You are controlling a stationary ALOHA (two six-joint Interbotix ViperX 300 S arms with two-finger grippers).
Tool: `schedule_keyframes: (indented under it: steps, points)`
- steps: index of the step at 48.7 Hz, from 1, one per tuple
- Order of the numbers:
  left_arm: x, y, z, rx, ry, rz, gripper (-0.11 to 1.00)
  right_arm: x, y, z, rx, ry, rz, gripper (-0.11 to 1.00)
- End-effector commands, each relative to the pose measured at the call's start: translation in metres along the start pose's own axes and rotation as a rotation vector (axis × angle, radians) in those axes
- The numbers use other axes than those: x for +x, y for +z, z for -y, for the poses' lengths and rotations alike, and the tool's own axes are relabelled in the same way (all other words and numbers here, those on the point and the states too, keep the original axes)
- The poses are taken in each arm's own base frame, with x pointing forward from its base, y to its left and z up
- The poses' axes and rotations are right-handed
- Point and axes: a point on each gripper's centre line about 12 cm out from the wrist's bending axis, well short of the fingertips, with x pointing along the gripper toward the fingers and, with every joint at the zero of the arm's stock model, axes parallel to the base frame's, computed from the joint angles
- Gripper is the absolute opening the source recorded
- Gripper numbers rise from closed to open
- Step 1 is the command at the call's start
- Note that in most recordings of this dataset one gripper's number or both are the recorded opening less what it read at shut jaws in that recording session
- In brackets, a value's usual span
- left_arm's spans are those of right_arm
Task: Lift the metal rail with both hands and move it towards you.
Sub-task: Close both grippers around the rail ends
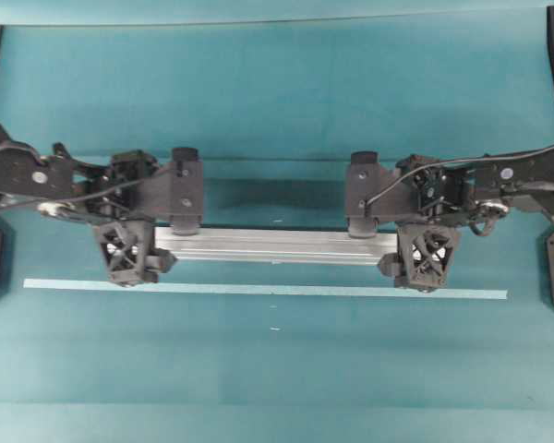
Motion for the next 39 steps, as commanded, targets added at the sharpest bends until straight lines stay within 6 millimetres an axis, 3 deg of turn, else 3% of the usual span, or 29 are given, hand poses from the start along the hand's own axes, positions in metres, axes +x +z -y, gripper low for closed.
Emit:
schedule_keyframes:
  steps: [1,21,33,39]
  points:
    - [0.01,-0.001,0.001,0.001,0.0,-0.005,0.98,0.009,-0.002,-0.001,-0.004,-0.001,-0.002,0.99]
    - [0.04,-0.012,-0.003,-0.011,0.003,-0.022,0.98,0.033,-0.014,0.001,0.001,-0.007,-0.03,0.99]
    - [0.039,-0.016,-0.002,-0.013,0.001,-0.028,0.96,0.034,-0.013,0.001,0.017,-0.006,-0.022,0.99]
    - [0.039,-0.015,0.001,-0.003,-0.002,-0.017,0.89,0.034,-0.012,0.0,0.037,-0.003,-0.019,0.97]
